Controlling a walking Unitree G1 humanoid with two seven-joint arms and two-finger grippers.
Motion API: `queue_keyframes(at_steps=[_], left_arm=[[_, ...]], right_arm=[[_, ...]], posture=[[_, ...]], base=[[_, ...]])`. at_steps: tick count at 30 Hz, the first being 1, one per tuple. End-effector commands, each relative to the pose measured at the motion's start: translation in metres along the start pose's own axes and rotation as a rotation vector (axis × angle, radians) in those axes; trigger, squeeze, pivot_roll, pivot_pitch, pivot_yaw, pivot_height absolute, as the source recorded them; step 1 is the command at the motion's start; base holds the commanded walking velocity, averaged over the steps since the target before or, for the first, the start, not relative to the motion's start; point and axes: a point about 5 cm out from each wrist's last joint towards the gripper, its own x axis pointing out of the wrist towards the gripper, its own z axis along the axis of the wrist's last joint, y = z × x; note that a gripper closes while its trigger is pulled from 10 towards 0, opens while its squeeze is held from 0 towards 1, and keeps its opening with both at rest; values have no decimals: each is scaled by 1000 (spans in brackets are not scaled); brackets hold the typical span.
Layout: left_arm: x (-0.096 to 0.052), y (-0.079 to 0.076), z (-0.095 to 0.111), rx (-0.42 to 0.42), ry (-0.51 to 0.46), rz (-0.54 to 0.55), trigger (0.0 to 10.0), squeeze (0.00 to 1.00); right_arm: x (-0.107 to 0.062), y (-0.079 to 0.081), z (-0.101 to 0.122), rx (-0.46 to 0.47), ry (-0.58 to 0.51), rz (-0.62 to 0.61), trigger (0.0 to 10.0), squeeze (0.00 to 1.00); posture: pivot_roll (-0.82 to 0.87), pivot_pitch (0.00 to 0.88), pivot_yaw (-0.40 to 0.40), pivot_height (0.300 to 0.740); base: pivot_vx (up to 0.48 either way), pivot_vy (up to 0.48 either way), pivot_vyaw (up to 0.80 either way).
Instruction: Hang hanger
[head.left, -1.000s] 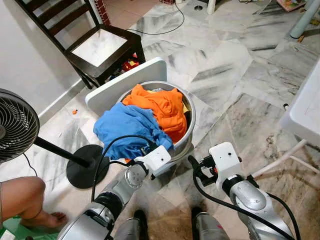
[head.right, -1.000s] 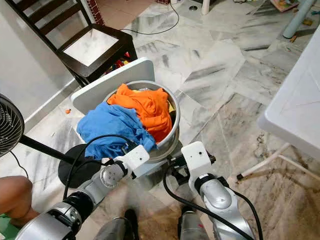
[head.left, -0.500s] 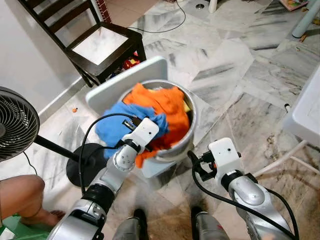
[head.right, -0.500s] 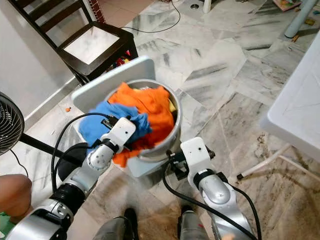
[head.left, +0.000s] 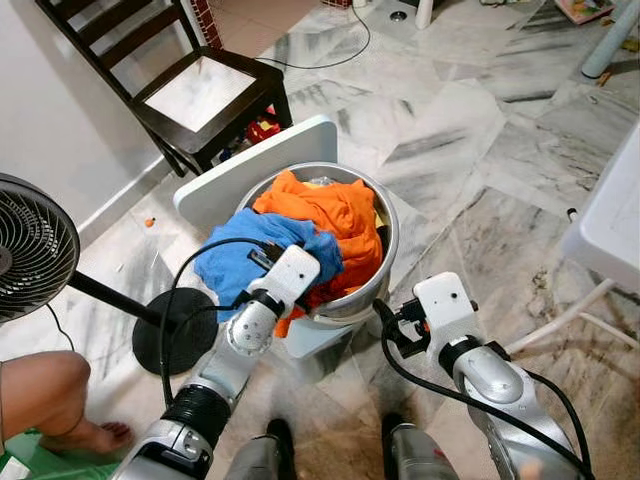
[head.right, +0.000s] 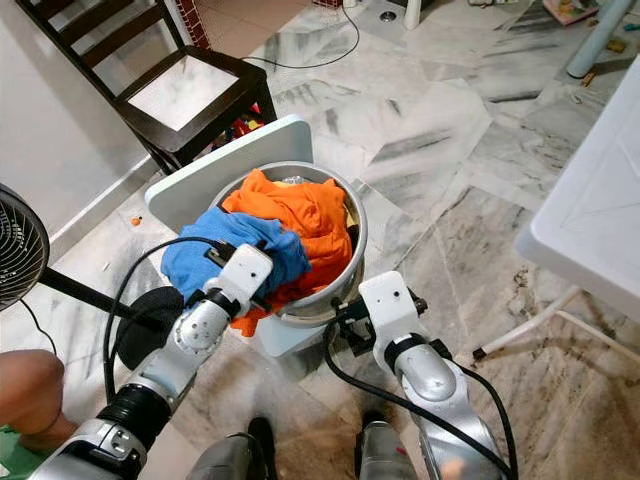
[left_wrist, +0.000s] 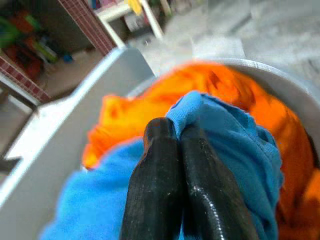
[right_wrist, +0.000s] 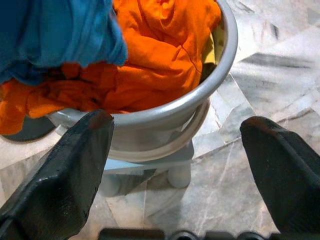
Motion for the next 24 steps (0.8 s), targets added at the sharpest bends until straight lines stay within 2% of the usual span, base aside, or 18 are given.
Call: queue_keyframes(at_steps=[1,3,4,8,10,11,13,16,19,20,24], left_arm=[[-4,9,6,-17,-35,3,0,0],[-5,12,11,-17,-61,-6,0,0],[-8,20,19,-16,-95,-13,0,0],[-15,30,26,-24,-126,-15,0,0],[-29,41,28,-8,-138,-9,0,0],[-29,41,28,-8,-138,-9,0,0],[-39,47,25,-21,-115,23,0,0],[-49,47,16,-51,-62,63,0,0],[-51,46,13,-82,-47,93,0,0],[-52,45,13,-116,-37,129,0,0],[-52,40,25,-166,-67,148,0,0]], right_arm=[[5,3,0,6,-10,18,10000,0],[8,2,1,6,-17,16,10000,0],[13,2,6,7,-35,13,10000,0],[20,3,10,10,-58,10,10000,0],[26,5,13,16,-74,10,10000,0],[26,5,13,16,-74,10,10000,0],[29,8,14,18,-84,15,10000,0],[32,10,13,21,-89,16,10000,0],[33,10,13,22,-91,19,10000,0],[33,10,13,21,-95,20,10000,0],[35,4,12,15,-103,8,10000,0]], posture=[[-96,188,114,740],[-87,173,113,740],[-78,159,114,740],[-67,140,114,740],[-44,104,114,740],[-44,104,114,740],[-39,93,114,740],[-36,78,109,740],[-41,76,107,740],[-47,68,104,740],[-48,50,101,740]], base=[[0,0,0],[0,0,0],[0,0,0],[0,0,0],[0,0,0],[0,0,0],[0,0,0],[0,0,0],[0,0,0],[0,0,0],[0,0,0]])
